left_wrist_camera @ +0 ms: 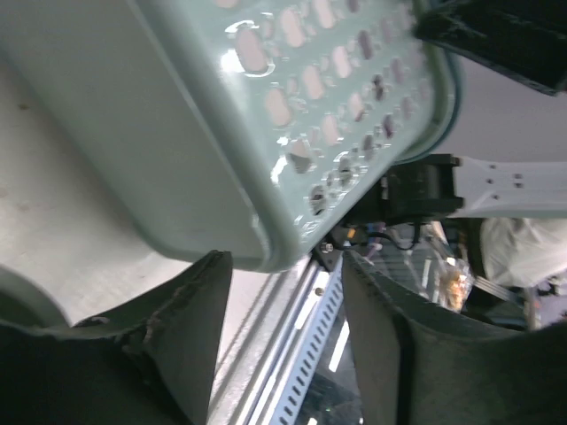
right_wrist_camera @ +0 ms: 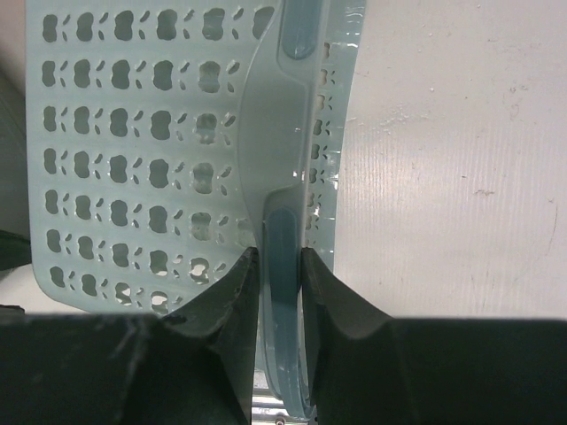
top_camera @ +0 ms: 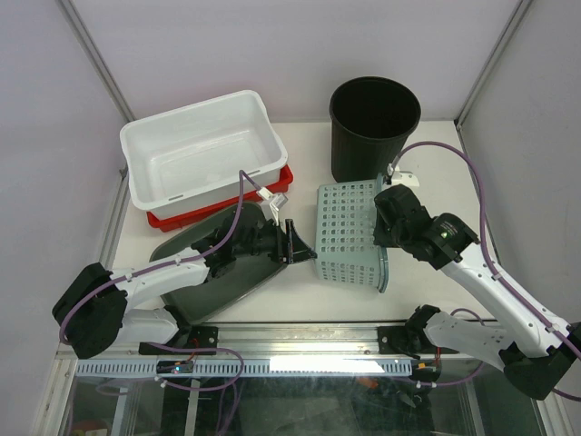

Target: Turn the large container upside down

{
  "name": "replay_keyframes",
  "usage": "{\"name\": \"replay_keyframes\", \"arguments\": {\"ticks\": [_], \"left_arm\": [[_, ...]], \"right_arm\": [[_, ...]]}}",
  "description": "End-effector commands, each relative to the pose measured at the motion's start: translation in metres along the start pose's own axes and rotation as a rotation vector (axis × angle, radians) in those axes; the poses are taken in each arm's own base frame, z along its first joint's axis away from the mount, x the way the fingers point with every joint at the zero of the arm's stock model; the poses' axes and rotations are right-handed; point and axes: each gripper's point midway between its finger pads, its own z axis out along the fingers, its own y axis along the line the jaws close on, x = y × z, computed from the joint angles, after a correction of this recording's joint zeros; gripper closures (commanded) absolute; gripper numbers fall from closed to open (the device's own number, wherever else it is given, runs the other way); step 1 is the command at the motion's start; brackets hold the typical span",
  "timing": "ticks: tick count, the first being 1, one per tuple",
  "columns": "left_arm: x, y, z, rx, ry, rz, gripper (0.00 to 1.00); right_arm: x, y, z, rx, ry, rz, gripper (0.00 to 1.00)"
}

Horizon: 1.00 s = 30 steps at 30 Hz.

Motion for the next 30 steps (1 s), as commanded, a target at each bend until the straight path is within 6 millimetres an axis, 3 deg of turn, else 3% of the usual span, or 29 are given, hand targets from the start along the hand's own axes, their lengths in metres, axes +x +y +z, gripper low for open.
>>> {"name": "replay_keyframes", "arguments": {"ticks": [1, 6, 13, 30], "left_arm": [[-0.004, -0.042, 0.001, 0.221, -0.008, 0.025, 0.51], [0.001, -0.047, 0.003, 0.267, 0.019, 0.004, 0.56], [-0.007, -0.067, -0.004, 0.326, 0.001, 0.008, 0.74], [-0.041, -0.138, -0.028, 0.468, -0.066, 0.06, 0.77]], "right_arm": [[0.009, 0.004, 0.004, -0.014, 0.024, 0.026, 0.8], [0.009, 0.004, 0.005, -0.014, 0.023, 0.03, 0.8], [0.011, 0.003, 0.006, -0.015, 0.019, 0.045, 0.81], [0.015, 0.0, 0.01, -0.045, -0.066, 0.201, 0.86]]}}
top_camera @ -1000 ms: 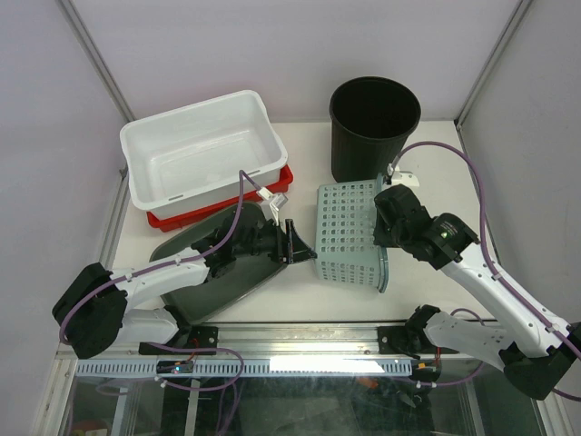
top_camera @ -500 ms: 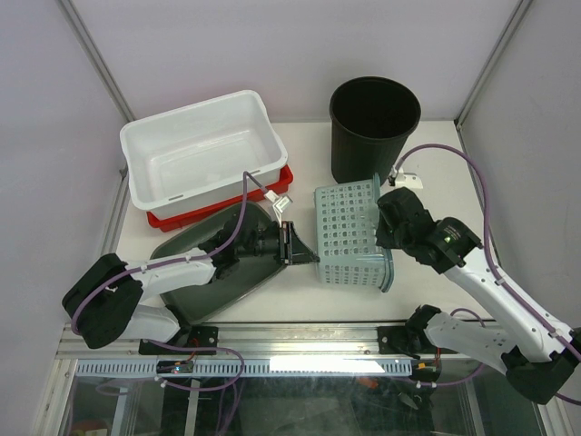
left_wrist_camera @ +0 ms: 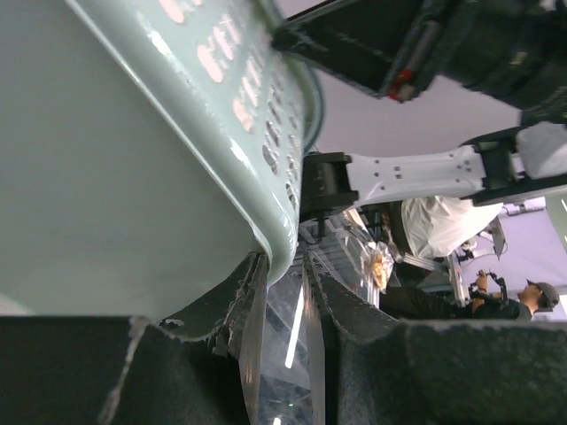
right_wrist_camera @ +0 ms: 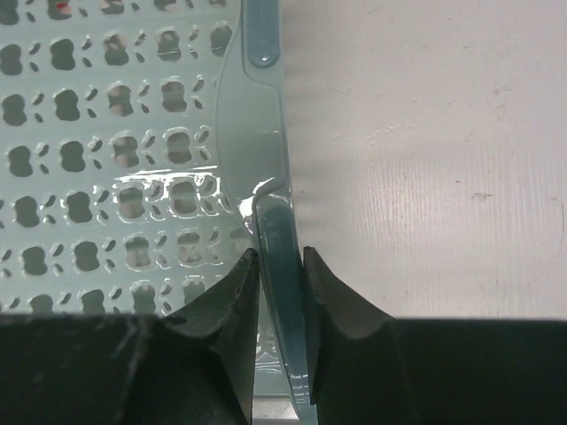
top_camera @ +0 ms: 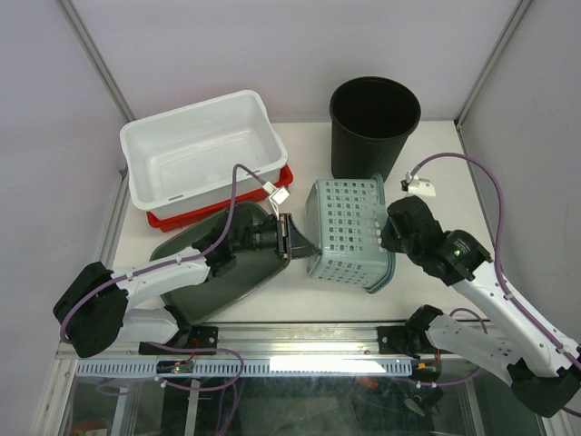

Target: Turn the large container upside down

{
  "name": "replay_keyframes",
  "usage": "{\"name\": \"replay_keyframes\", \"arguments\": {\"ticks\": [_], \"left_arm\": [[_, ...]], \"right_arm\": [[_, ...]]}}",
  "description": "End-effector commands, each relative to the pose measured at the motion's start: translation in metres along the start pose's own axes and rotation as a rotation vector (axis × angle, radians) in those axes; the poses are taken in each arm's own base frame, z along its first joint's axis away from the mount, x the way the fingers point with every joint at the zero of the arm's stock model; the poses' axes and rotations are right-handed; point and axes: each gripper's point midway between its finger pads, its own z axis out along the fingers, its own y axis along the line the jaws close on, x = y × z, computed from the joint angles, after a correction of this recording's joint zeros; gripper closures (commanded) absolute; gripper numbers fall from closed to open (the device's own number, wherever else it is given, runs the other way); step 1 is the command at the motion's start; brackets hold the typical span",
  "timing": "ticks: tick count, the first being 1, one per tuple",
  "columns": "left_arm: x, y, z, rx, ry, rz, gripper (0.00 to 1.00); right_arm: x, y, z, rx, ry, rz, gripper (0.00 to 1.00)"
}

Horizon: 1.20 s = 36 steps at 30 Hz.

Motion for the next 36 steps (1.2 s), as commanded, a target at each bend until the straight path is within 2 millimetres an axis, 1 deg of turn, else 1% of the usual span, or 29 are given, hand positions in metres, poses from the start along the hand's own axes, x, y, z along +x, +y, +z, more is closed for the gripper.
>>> {"name": "replay_keyframes", "arguments": {"ticks": [1, 6, 15, 16, 18, 19, 21, 25, 28, 29, 30, 32, 34, 36], "left_arm": [[-0.023, -0.086, -0.001, 0.237, -0.041, 0.118, 0.77], [-0.018, -0.093, 0.008, 0.252, -0.018, 0.121, 0.77], [-0.002, -0.083, 0.034, 0.237, 0.043, 0.098, 0.76], [0.0, -0.082, 0.036, 0.236, 0.05, 0.096, 0.75], [0.0, -0.083, 0.038, 0.239, 0.056, 0.096, 0.73], [0.0, -0.083, 0.039, 0.24, 0.056, 0.099, 0.71], [-0.003, -0.085, 0.04, 0.238, 0.053, 0.108, 0.65], [-0.009, -0.092, 0.041, 0.228, 0.053, 0.145, 0.57], [-0.021, -0.093, 0.037, 0.156, 0.027, 0.196, 0.47], [-0.026, -0.09, 0.035, 0.108, 0.012, 0.214, 0.43], [-0.033, -0.086, 0.032, 0.053, -0.012, 0.229, 0.36], [-0.048, -0.074, 0.021, -0.085, -0.067, 0.268, 0.27], [-0.061, -0.059, 0.008, -0.219, -0.112, 0.28, 0.21], [-0.072, -0.041, -0.007, -0.338, -0.146, 0.285, 0.16]], "right_arm": [[0.014, 0.012, 0.009, -0.045, 0.022, 0.118, 0.86], [0.023, 0.004, 0.016, -0.028, -0.004, 0.179, 0.86], [0.049, -0.019, 0.037, 0.065, -0.008, 0.245, 0.85], [0.051, -0.021, 0.038, 0.076, -0.005, 0.255, 0.83], [0.055, -0.026, 0.041, 0.106, 0.001, 0.271, 0.76], [0.057, -0.029, 0.042, 0.121, 0.004, 0.276, 0.71], [0.057, -0.032, 0.041, 0.143, 0.001, 0.291, 0.65], [0.046, -0.039, 0.031, 0.177, -0.027, 0.322, 0.51], [0.031, -0.042, 0.017, 0.19, -0.053, 0.334, 0.46], [0.024, -0.043, 0.011, 0.189, -0.066, 0.335, 0.44], [0.018, -0.044, 0.004, 0.187, -0.08, 0.335, 0.43], [0.005, -0.045, -0.01, 0.162, -0.11, 0.333, 0.41], [-0.007, -0.042, -0.022, 0.116, -0.139, 0.333, 0.39], [-0.017, -0.037, -0.034, 0.052, -0.169, 0.329, 0.36]]}}
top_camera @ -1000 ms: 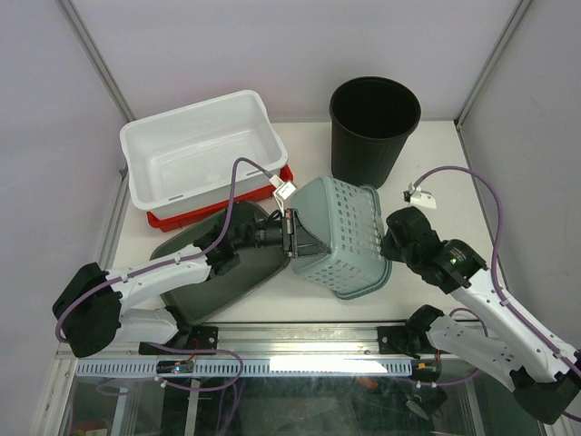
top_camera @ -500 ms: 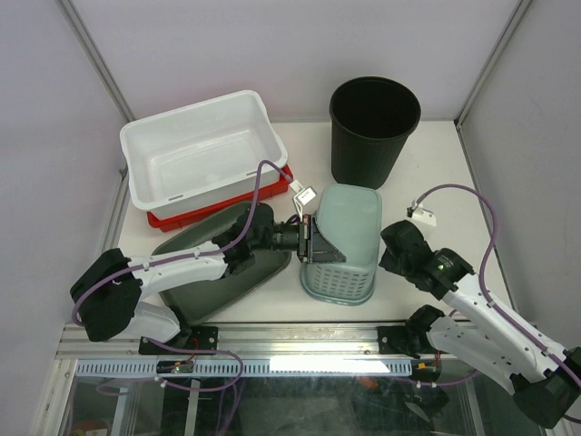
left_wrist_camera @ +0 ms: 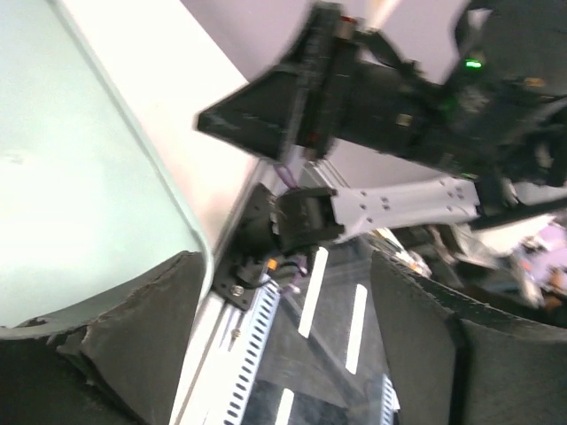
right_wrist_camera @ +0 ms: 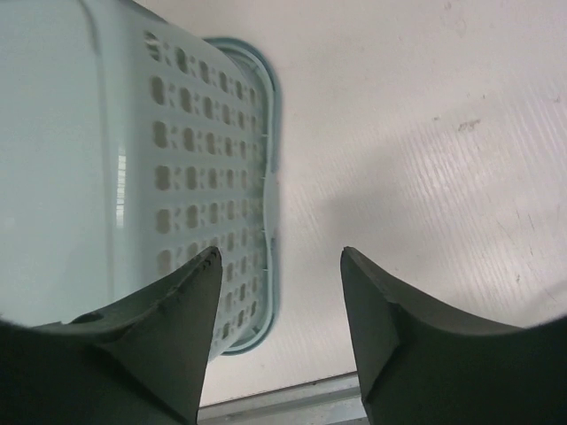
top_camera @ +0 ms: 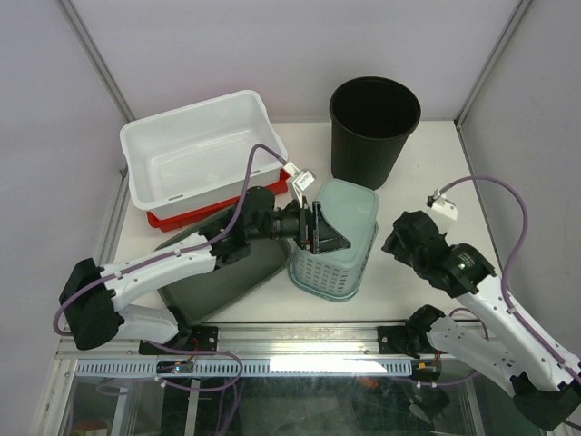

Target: Turn the large container upside down

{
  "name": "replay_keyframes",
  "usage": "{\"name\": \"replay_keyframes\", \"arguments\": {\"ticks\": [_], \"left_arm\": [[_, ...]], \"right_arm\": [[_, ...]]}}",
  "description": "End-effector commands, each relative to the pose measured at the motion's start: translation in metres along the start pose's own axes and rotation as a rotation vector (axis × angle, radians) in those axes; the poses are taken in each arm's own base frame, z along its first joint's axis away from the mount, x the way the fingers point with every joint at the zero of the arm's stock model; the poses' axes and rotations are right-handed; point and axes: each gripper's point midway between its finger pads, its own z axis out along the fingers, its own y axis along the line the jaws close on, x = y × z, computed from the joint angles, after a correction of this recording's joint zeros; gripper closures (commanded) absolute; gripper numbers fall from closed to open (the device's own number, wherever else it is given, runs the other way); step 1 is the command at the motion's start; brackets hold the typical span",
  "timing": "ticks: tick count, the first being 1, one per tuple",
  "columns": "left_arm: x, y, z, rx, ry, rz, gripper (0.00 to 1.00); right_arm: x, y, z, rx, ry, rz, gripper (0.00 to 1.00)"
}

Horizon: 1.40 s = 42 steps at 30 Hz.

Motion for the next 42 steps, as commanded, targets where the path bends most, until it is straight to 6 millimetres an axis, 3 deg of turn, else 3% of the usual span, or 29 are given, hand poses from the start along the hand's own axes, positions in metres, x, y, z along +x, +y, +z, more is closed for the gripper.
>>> {"name": "replay_keyframes", "arguments": {"ticks": [1, 5, 8, 13, 17, 25, 28, 32, 35, 38, 42], "left_arm": [[-0.032, 0.04, -0.037, -0.309, -0.099, 0.097, 0.13], [-0.035, 0.084, -0.055, -0.446, -0.094, 0.056, 0.09], [-0.026, 0.108, -0.056, -0.48, -0.054, 0.026, 0.07], [-0.008, 0.113, -0.028, -0.378, 0.039, 0.024, 0.07], [-0.007, 0.097, 0.003, -0.249, 0.078, 0.029, 0.08], [0.008, 0.041, 0.106, 0.037, 0.151, -0.05, 0.11], [0.002, 0.014, 0.121, 0.154, 0.146, -0.066, 0.13], [-0.024, -0.002, 0.096, 0.13, 0.056, 0.013, 0.08], [-0.038, -0.001, 0.058, 0.022, -0.016, 0.075, 0.04], [-0.058, 0.007, 0.007, -0.141, -0.13, 0.107, 0.02], [-0.08, 0.016, -0.07, -0.327, -0.351, 0.099, 0.01]], "right_arm": [[-0.037, 0.007, -0.032, -0.11, -0.11, 0.041, 0.35], [-0.048, 0.017, -0.05, -0.223, -0.145, 0.08, 0.32], [-0.052, 0.02, -0.058, -0.259, -0.16, 0.098, 0.3], [-0.052, 0.021, -0.06, -0.257, -0.143, 0.087, 0.29], [-0.055, 0.022, -0.065, -0.263, -0.138, 0.088, 0.28], [-0.082, 0.009, -0.097, -0.277, -0.212, 0.134, 0.27], [-0.088, 0.006, -0.106, -0.284, -0.226, 0.132, 0.27], [-0.082, 0.014, -0.107, -0.32, -0.191, 0.066, 0.27], [-0.073, 0.029, -0.099, -0.352, -0.146, -0.004, 0.27], [-0.06, 0.054, -0.086, -0.401, -0.076, -0.067, 0.27], [-0.029, 0.106, -0.065, -0.534, 0.085, -0.187, 0.28]]}}
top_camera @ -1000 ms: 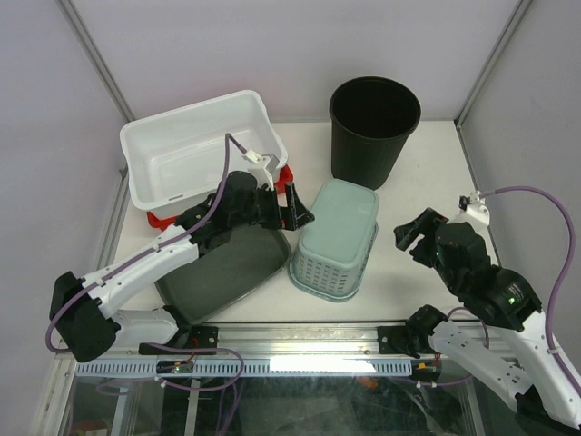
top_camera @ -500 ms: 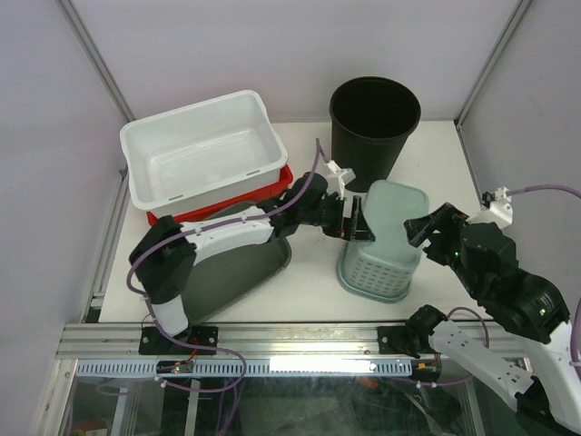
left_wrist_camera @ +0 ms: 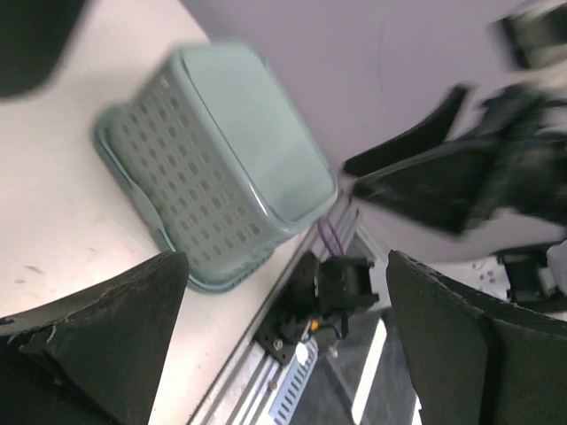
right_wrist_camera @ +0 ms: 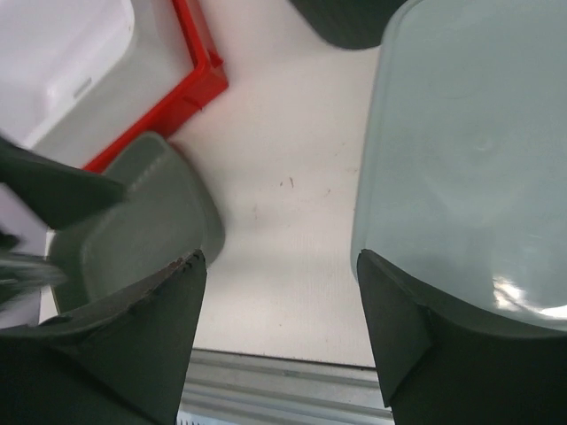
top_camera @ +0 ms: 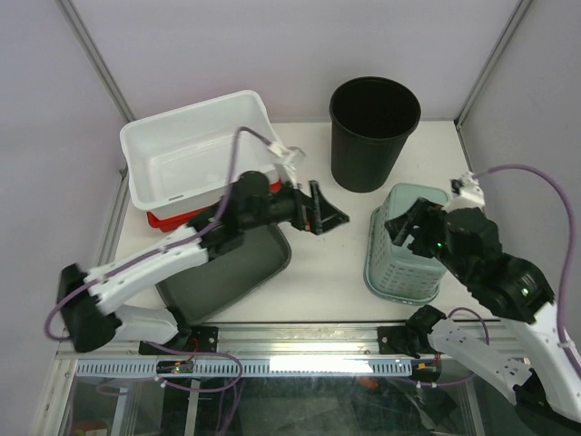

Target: Turn the large container upside down

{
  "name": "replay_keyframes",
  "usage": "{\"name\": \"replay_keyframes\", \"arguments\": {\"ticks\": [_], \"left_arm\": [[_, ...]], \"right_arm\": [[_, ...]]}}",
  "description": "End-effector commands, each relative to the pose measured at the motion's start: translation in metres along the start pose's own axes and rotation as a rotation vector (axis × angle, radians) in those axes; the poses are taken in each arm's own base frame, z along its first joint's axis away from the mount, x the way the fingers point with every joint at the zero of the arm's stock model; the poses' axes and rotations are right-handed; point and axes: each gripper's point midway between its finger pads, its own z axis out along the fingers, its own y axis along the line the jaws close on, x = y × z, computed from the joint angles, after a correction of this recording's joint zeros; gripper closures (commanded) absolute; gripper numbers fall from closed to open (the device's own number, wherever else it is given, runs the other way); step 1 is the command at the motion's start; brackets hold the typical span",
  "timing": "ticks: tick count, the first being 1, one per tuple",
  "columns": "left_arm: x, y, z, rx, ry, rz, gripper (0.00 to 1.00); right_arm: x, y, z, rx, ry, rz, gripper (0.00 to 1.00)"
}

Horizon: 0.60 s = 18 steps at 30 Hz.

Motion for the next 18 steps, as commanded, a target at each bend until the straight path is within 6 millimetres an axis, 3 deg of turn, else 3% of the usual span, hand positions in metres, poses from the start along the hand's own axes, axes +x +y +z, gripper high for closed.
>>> {"name": "replay_keyframes", "arguments": {"ticks": [1, 5, 9, 14, 18], "left_arm": [[-0.052, 0.024, -0.086, -0.239, -0.31, 0.042, 0.01], [-0.066, 0.033, -0.124, -0.341, -0.399, 0.056, 0.01], [-0.062, 0.038, -0.122, -0.368, -0.365, 0.062, 0.01], [-0.046, 0.044, -0.101, -0.364, -0.282, 0.06, 0.01], [-0.038, 0.051, -0.088, -0.375, -0.238, 0.064, 0.01]], "right_arm": [[0.031, 0.059, 0.047, -0.189, 0.201, -0.11, 0.28], [0.049, 0.062, 0.092, -0.102, 0.262, -0.132, 0.25], [0.048, 0.051, 0.123, 0.003, 0.213, -0.136, 0.23], [0.04, -0.01, 0.146, 0.303, 0.169, -0.139, 0.23], [0.039, -0.067, 0.152, 0.444, 0.218, -0.03, 0.24]]}}
